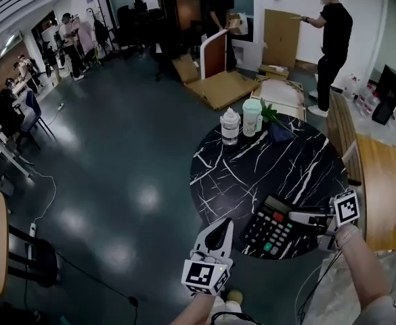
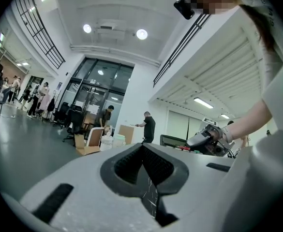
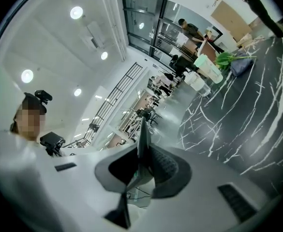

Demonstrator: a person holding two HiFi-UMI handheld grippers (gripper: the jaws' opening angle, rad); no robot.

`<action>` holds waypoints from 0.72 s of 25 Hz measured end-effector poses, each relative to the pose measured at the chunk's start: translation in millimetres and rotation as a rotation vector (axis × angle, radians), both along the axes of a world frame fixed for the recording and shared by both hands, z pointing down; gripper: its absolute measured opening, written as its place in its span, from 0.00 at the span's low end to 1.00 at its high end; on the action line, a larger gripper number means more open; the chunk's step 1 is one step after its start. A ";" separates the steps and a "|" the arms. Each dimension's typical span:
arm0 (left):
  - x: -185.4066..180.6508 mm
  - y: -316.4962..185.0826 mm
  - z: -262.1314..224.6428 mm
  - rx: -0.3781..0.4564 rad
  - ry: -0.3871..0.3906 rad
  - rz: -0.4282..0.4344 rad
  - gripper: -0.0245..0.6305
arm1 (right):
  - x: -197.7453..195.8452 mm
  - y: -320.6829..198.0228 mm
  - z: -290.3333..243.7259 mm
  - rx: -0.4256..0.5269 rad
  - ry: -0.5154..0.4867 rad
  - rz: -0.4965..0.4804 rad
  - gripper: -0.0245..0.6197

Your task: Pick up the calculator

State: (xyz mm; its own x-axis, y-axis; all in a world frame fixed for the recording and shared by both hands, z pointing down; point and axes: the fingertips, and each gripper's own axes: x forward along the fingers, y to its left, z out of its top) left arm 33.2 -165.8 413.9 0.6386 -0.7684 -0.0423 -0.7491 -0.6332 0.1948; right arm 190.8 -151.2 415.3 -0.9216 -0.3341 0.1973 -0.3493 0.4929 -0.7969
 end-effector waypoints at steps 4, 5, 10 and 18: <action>1.3 -0.6 -14.9 0.000 0.027 -0.009 0.05 | 4.8 9.9 -25.3 0.038 0.007 0.004 0.13; 2.0 -0.4 -19.9 0.007 0.032 -0.008 0.05 | 6.0 11.9 -30.9 0.046 0.009 0.008 0.13; 10.4 4.8 -39.5 0.053 0.033 0.021 0.05 | 8.5 21.0 -50.8 0.066 -0.028 0.034 0.13; 9.9 16.3 -42.2 0.054 0.029 0.032 0.05 | 1.9 33.2 -44.8 0.048 -0.051 0.047 0.13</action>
